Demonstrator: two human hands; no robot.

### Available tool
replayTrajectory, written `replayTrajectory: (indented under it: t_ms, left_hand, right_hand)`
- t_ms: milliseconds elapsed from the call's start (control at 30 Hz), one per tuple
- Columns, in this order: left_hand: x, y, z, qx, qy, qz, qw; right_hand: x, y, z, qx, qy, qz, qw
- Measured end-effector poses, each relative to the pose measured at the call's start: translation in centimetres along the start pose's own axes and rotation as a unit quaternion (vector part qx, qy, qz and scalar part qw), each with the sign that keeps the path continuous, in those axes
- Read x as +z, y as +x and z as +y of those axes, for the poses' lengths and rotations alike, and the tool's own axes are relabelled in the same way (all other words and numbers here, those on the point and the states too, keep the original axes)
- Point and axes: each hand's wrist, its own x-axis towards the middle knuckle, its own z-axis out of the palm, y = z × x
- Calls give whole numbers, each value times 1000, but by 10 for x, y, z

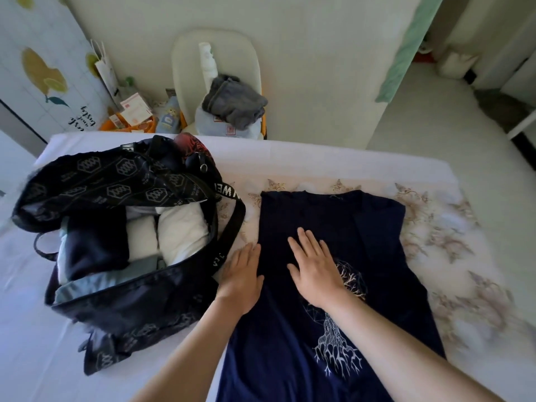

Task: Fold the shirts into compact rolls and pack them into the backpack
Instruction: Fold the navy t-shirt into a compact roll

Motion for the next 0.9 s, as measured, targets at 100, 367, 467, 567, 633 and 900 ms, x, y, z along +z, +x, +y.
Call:
replayTrajectory:
  t_ms: [100, 367, 467, 567, 633, 900]
  left_hand:
    - [7, -56, 7, -59, -59, 43, 996]
    - [48, -173, 17, -222, -66, -9, 973]
    - [50, -194, 19, -201, -77, -42, 976]
    - [45, -202, 22, -164, -157, -21, 974]
    - [40, -201, 24, -117, -243, 8, 963]
    - [12, -170, 11, 82, -195, -40, 976]
  right_hand:
    - [6, -49, -19, -26, 10, -29, 999]
    - [49, -162, -58, -97, 4, -109, 989]
    - [53, -178, -60, -106, -29, -154, 982]
    - [47, -184, -62, -99, -4, -155, 983]
    - [42, -189, -65, -98, 35, -149, 983]
    - [39, -201, -63, -12, 36, -143, 989]
